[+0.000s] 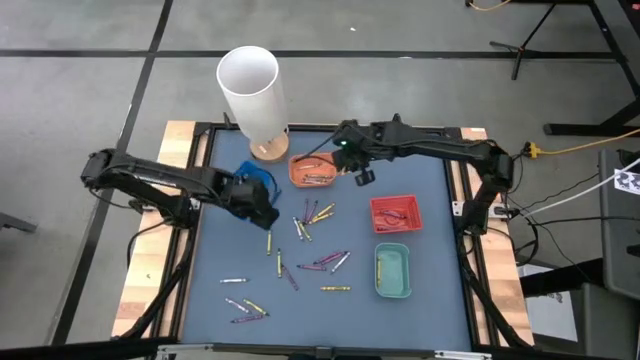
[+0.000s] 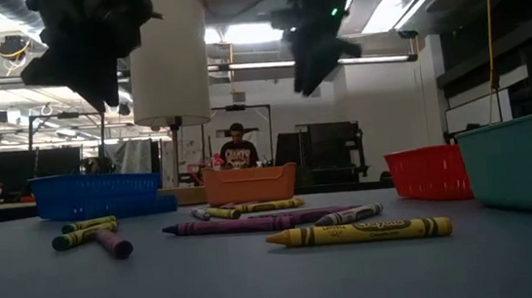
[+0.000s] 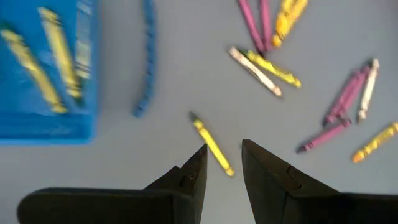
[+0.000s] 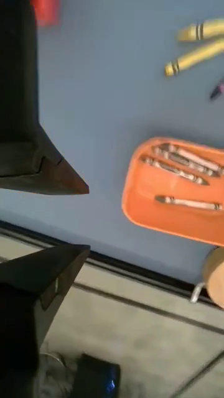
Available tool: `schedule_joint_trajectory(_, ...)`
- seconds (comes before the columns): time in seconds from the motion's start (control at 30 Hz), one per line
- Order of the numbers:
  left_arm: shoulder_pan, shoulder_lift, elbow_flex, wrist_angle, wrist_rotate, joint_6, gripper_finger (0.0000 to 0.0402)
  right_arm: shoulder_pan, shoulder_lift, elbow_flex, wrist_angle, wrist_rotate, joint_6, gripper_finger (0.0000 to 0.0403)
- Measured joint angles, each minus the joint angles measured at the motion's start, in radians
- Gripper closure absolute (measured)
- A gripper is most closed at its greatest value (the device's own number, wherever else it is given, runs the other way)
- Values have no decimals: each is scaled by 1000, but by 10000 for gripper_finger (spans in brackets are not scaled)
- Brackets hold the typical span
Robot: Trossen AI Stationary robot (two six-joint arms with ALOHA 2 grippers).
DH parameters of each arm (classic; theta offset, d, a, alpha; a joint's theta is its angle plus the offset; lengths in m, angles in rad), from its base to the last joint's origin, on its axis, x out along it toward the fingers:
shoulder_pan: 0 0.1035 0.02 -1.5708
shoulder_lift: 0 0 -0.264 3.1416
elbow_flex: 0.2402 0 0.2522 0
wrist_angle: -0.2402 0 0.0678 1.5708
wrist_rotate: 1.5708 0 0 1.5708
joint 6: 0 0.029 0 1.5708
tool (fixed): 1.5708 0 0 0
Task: Sort crayons
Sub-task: Put the green crayon into the dark blue bin
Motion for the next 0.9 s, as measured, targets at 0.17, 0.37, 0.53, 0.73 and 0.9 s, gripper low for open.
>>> schedule_joint_trajectory(0.17,-77,91,0,98,28,-53,317,1,-80,0,-101,-28,82,265)
schedule_joint_trajectory(0.37,-148,200,0,145,51,-175,317,1,-163,0,-222,-80,200,265)
schedule_joint_trajectory(0.53,-194,284,0,146,69,-256,317,26,-210,0,-285,-170,305,265)
schedule_joint_trajectory(0.73,-217,364,0,148,61,-291,317,174,-227,0,-334,-157,388,265)
schedule_joint_trajectory(0.9,-216,412,0,158,15,-291,317,312,-230,0,-384,-110,431,265)
